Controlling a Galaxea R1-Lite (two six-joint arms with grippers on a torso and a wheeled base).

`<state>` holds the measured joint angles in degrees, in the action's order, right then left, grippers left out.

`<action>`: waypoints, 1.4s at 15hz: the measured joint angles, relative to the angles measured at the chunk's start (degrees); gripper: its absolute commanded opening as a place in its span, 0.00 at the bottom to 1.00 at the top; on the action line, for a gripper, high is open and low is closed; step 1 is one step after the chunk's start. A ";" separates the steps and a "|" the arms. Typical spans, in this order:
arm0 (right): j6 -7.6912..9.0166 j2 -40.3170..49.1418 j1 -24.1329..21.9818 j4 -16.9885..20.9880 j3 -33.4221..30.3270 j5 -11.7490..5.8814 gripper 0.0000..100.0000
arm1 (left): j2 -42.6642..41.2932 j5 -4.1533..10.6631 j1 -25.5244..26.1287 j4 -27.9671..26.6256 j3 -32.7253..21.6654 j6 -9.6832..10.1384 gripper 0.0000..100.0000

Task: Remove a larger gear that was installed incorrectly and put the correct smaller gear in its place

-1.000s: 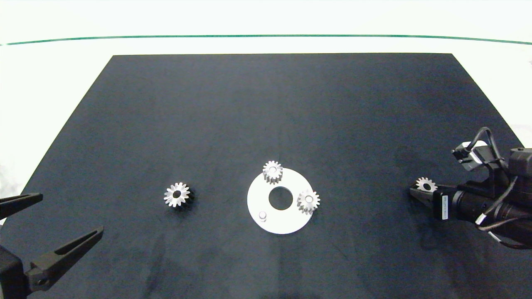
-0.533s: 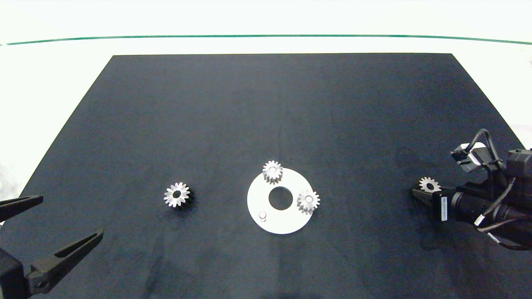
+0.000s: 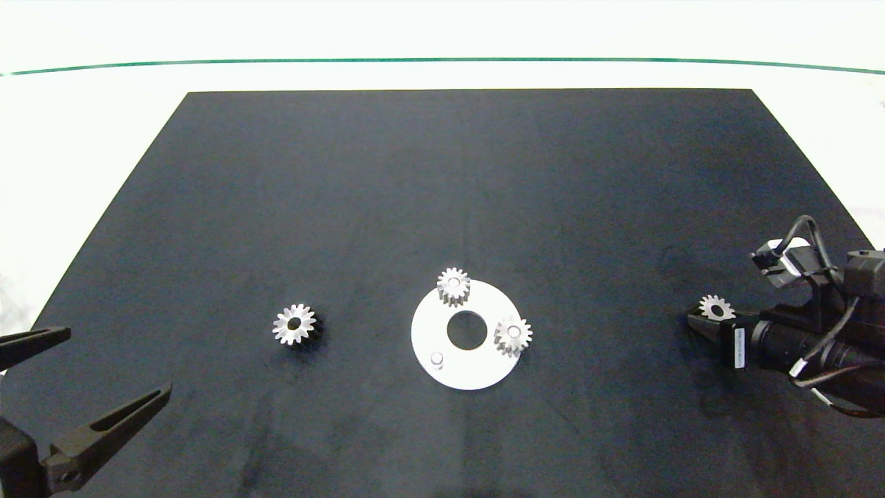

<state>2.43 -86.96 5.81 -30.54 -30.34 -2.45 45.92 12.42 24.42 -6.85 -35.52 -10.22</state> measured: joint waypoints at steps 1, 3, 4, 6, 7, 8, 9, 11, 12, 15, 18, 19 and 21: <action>-0.01 0.00 0.00 0.00 0.16 -0.02 0.24 | 0.00 0.00 0.02 0.00 0.00 0.00 1.00; 0.07 0.05 -0.04 -0.09 0.48 -0.13 0.22 | -0.01 0.02 0.02 0.02 0.11 0.00 1.00; 0.10 0.13 -0.04 -0.05 0.55 -0.16 0.22 | -0.01 0.02 0.02 -0.01 0.24 0.00 1.00; 0.16 0.66 0.13 0.22 0.68 -0.29 0.22 | -0.12 0.02 0.00 -0.04 0.63 0.00 1.00; 0.21 1.12 0.22 0.35 0.69 -0.33 0.22 | -0.22 0.00 0.00 -0.04 0.77 0.00 1.00; 0.24 1.99 0.30 0.30 0.68 -0.29 0.22 | -0.28 0.02 -0.04 -0.04 0.91 0.00 1.00; 0.27 3.05 0.60 0.37 0.68 -0.24 0.22 | -0.44 0.00 -0.04 -0.04 1.07 -0.01 1.00; 0.32 5.36 1.90 0.77 0.61 -0.18 0.22 | -0.78 -0.02 -0.04 -0.01 1.22 0.02 1.00; 0.44 6.34 2.78 0.85 0.57 -0.22 0.22 | -1.05 -0.02 -0.04 -0.04 1.29 0.07 1.00; 1.01 9.12 8.79 1.66 0.74 -0.63 0.22 | -3.18 -0.02 -0.11 -0.04 1.65 0.46 1.00; 1.29 10.91 16.57 3.06 0.90 -2.76 0.22 | -6.56 0.04 -0.61 -0.06 2.82 0.85 1.00; 1.32 11.19 19.15 3.78 0.69 -3.02 0.22 | -8.33 0.06 -0.83 -0.09 3.17 0.85 1.00; 1.27 11.33 22.76 5.10 0.09 -3.11 0.22 | -11.75 0.17 -1.21 -0.91 3.39 0.82 1.00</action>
<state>3.69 -75.63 28.57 -25.44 -30.26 -5.56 34.17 12.59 23.21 -7.77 -32.13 -9.40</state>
